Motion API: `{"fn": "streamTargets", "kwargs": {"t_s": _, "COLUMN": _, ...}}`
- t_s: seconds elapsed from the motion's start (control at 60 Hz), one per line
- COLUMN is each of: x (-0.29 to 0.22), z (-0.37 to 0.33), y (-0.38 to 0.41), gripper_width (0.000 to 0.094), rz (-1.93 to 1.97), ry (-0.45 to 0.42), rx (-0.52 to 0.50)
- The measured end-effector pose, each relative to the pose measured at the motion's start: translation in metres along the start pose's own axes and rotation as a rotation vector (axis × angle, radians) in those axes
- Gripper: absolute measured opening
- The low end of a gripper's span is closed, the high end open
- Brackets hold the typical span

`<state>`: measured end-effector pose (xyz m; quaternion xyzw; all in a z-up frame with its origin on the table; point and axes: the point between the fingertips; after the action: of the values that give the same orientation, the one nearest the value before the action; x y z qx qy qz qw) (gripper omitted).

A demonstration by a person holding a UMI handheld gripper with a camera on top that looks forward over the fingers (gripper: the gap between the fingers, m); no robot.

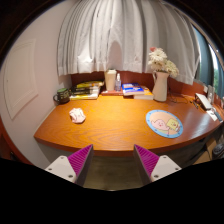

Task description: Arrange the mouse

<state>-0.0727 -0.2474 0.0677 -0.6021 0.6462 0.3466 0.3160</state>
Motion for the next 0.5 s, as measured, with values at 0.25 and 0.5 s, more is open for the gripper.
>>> {"fn": "streamTargets", "kwargs": {"t_s": 0.25, "x": 0.017, "z": 0.072, "y": 0.11, "gripper_width": 0.0809, "rz": -0.05, "ry": 0.09, "rx": -0.11}}
{"fn": "streamTargets", "kwargs": {"t_s": 0.5, "x": -0.013, "z": 0.163, "y": 0.165, "gripper_width": 0.0814, "rz": -0.056, "ry": 0.129, "rx": -0.111}}
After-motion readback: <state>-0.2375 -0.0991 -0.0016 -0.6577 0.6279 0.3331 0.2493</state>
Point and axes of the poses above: the point between the fingertips, and its own axes, seen from behind it with the camera up: y to the left, x down, z forward, the way the camera looks, and after that the axes turned 4 degrees about z, right-handed
